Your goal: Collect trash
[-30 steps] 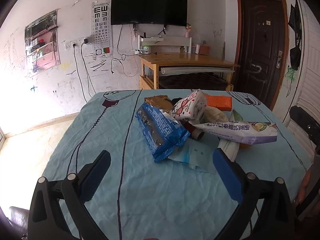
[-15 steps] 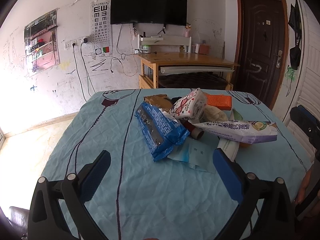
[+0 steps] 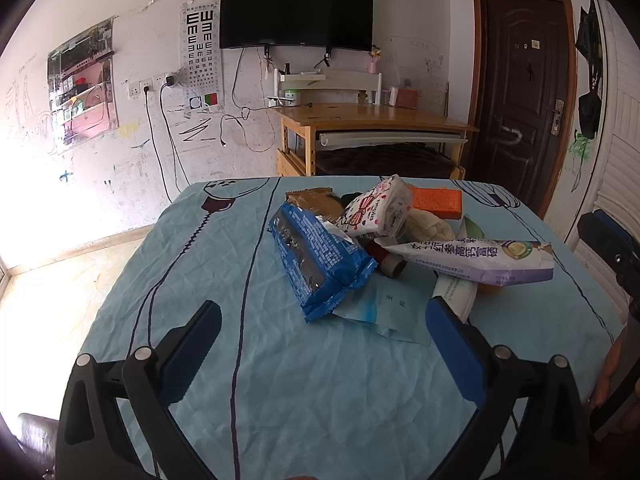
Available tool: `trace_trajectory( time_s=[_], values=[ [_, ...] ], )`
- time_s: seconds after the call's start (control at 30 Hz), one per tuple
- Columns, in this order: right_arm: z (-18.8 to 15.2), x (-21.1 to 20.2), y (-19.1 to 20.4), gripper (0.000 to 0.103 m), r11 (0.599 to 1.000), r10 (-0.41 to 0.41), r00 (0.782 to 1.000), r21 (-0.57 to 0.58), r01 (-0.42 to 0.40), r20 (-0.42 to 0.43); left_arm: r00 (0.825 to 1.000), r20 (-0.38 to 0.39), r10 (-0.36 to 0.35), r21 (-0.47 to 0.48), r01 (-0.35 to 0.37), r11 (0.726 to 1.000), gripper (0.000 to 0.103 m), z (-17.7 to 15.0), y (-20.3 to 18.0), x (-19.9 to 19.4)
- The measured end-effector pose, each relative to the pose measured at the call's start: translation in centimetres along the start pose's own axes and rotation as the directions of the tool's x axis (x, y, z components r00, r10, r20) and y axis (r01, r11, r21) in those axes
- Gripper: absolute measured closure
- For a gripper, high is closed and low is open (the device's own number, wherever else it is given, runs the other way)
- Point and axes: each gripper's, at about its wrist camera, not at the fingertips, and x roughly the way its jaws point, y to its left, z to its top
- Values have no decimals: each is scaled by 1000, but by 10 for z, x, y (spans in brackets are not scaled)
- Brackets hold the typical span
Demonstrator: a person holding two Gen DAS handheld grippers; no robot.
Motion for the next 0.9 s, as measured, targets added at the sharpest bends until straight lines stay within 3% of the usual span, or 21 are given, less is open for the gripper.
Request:
trace_trajectory(
  time_s=[0.9],
  values=[
    [-1, 3, 0, 4, 1000, -1, 1000, -1, 1, -11, 1000, -5, -13, 2, 13, 1000, 6, 0, -2, -2]
  ],
)
